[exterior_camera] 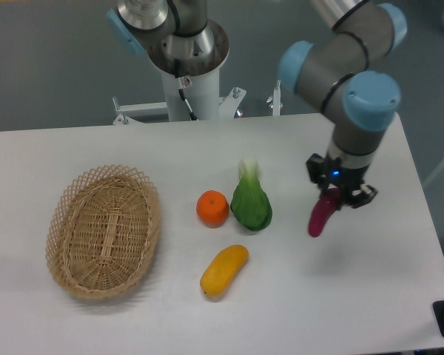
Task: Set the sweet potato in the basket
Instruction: 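Lift the held purple sweet potato and carry it toward the basket, then swing the gripper past the orange and over the wicker basket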
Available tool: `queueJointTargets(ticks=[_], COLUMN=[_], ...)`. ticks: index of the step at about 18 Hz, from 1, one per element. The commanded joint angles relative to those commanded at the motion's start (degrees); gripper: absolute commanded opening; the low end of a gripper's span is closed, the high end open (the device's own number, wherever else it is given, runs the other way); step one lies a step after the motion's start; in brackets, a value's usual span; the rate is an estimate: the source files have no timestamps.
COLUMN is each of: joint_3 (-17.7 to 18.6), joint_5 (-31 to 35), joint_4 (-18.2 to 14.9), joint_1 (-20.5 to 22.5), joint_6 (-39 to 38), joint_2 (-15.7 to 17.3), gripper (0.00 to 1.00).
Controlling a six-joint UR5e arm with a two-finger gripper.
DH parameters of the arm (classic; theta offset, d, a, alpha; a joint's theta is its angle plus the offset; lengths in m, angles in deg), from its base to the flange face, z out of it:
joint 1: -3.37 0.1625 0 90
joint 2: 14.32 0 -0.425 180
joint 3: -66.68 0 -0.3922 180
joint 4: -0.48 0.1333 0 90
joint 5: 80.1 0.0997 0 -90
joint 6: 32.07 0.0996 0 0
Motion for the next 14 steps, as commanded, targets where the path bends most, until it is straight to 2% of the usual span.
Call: queueJointTargets(ticks=[3,7,14], joint_3=[3.17,5.54,6.16], joint_5=[0.18,0.26,-0.26], joint_4=[0.27,0.35,0.35], joint_1=[-5.89,-12.83,-25.84], joint_6=[-3.69,-9.66,-20.21], joint_2=[1.67,3.61,4.84], gripper=[0.04,0.04,0.04])
